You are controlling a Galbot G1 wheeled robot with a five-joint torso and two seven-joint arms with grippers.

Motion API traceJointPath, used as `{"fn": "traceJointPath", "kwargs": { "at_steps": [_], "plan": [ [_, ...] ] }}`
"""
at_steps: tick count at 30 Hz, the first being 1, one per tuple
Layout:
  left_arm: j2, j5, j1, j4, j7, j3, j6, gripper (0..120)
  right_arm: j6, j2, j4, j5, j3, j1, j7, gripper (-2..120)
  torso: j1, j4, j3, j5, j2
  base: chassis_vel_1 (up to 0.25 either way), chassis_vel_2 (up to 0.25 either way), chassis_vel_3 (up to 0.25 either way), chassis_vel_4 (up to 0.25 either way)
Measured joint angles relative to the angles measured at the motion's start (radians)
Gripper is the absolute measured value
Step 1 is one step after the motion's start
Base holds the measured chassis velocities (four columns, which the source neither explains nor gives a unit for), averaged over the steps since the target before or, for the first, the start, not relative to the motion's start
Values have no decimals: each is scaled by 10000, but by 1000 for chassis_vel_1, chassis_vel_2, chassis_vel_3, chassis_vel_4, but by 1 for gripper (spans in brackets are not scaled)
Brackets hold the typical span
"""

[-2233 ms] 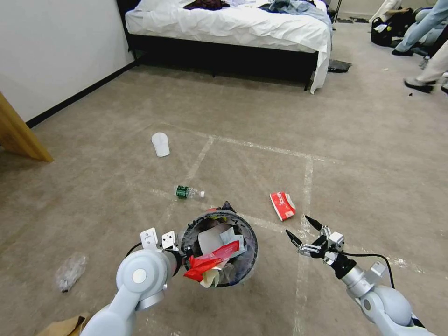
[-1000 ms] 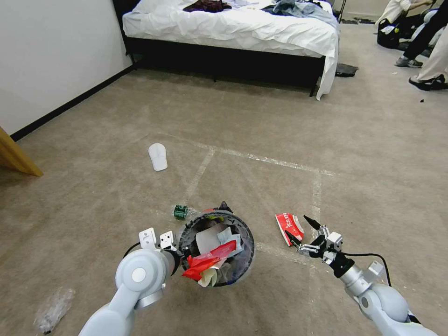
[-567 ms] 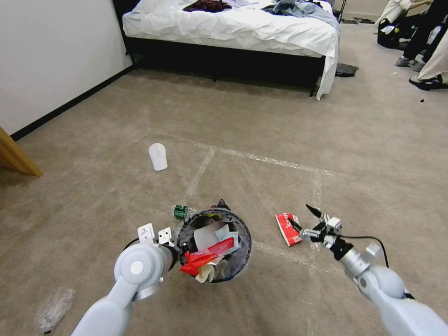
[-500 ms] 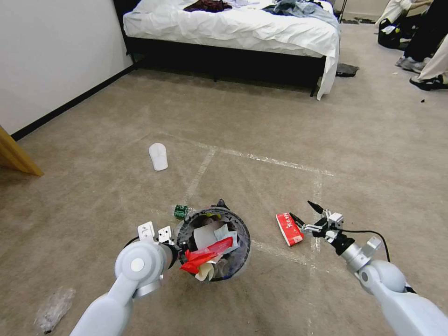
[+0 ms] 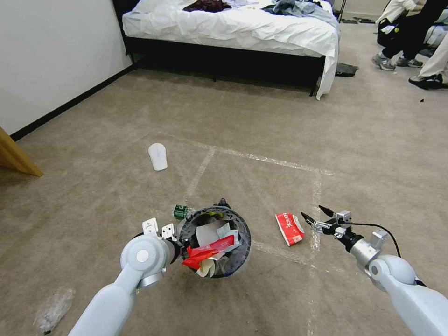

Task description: Pick up the trash bin and place the garbage on the floor into it.

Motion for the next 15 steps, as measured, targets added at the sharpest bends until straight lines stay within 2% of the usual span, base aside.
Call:
{"fn": "traceJointPath", "kwargs": {
  "at_steps": [10, 15],
  "plan": [
    [-122, 331, -61, 68, 331, 108, 1, 0, -356, 163, -1811, -201, -888, 1032, -48, 100, 0, -1, 0, 1, 0, 0, 0, 0, 0],
    [-225, 550, -49, 75, 484, 122, 1, 0, -959, 78, -2424, -282, -1270, 1389, -249, 100, 0, -3, 0, 0, 0, 0, 0, 0, 0]
  ]
}}
